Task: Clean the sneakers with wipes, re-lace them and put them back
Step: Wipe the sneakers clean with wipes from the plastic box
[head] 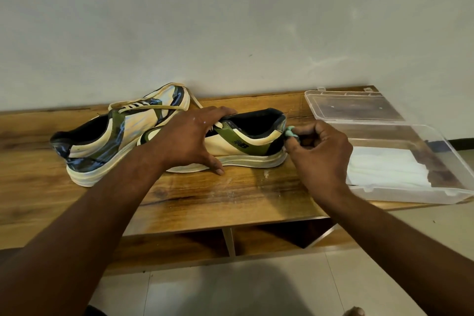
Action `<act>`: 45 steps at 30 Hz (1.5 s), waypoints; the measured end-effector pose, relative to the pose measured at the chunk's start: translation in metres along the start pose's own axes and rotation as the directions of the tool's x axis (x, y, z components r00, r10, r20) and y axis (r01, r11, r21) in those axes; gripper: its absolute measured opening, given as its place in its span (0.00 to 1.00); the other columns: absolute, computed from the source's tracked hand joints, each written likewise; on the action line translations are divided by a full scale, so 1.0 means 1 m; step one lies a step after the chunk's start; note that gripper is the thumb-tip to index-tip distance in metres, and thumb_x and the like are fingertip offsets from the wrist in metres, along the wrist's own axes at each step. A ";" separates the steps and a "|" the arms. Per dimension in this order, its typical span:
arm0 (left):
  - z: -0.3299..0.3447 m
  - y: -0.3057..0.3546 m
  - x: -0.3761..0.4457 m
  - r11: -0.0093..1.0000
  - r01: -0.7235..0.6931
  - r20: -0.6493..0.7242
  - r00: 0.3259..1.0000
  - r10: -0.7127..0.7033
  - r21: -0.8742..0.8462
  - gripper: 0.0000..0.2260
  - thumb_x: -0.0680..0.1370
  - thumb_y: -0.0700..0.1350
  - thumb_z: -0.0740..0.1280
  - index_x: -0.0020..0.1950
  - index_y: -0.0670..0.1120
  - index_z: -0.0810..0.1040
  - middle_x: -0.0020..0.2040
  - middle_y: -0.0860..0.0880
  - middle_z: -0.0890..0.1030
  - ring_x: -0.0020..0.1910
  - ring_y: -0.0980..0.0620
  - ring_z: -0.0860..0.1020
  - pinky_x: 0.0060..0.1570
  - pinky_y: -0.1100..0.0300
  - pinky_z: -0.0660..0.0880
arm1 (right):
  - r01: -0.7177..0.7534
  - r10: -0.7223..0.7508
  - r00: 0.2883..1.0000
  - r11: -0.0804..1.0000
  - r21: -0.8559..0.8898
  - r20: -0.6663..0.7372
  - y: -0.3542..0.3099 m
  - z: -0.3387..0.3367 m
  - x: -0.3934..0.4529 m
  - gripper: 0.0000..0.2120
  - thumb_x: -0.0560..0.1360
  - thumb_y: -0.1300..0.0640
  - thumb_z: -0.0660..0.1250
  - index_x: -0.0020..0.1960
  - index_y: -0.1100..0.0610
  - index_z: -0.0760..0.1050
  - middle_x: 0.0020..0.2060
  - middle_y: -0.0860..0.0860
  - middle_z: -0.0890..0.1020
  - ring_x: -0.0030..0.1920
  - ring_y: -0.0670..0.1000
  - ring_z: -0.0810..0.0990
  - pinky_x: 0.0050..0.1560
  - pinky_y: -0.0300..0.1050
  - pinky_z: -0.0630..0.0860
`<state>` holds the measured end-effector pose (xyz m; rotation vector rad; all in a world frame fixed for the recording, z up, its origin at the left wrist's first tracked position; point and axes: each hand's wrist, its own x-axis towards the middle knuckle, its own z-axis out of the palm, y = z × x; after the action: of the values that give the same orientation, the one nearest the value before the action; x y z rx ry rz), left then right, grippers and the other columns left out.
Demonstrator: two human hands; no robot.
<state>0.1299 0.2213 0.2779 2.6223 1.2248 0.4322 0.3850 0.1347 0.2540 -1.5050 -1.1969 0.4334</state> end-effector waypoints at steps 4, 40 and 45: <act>0.003 -0.001 0.000 1.000 -0.003 -0.012 1.000 0.003 0.001 0.55 0.53 0.65 0.85 0.77 0.61 0.68 0.68 0.59 0.80 0.63 0.54 0.79 0.62 0.51 0.77 | 0.047 -0.048 0.998 0.999 0.012 0.043 -0.006 0.007 -0.017 0.09 0.73 0.63 0.78 0.50 0.53 0.83 0.43 0.42 0.85 0.42 0.41 0.85 0.41 0.35 0.82; 0.008 -0.005 -0.002 1.000 -0.008 -0.051 0.999 0.007 -0.015 0.53 0.53 0.62 0.86 0.76 0.59 0.70 0.67 0.59 0.81 0.63 0.56 0.79 0.60 0.58 0.74 | 0.294 -0.275 0.944 0.952 -0.085 0.182 -0.006 0.005 -0.022 0.10 0.70 0.63 0.79 0.48 0.54 0.82 0.44 0.46 0.83 0.44 0.46 0.82 0.42 0.41 0.82; 0.007 -0.003 -0.002 1.000 -0.012 -0.047 0.999 0.012 -0.013 0.53 0.54 0.62 0.87 0.76 0.59 0.70 0.67 0.59 0.81 0.62 0.54 0.80 0.61 0.51 0.77 | 0.033 -0.029 0.998 0.995 -0.090 0.048 0.001 0.000 0.008 0.09 0.70 0.62 0.79 0.45 0.51 0.83 0.39 0.42 0.85 0.39 0.42 0.84 0.42 0.43 0.84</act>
<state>0.1290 0.2212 0.2696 2.6239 1.2163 0.5044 0.3885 0.1414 0.2556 -1.5593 -1.2902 0.4001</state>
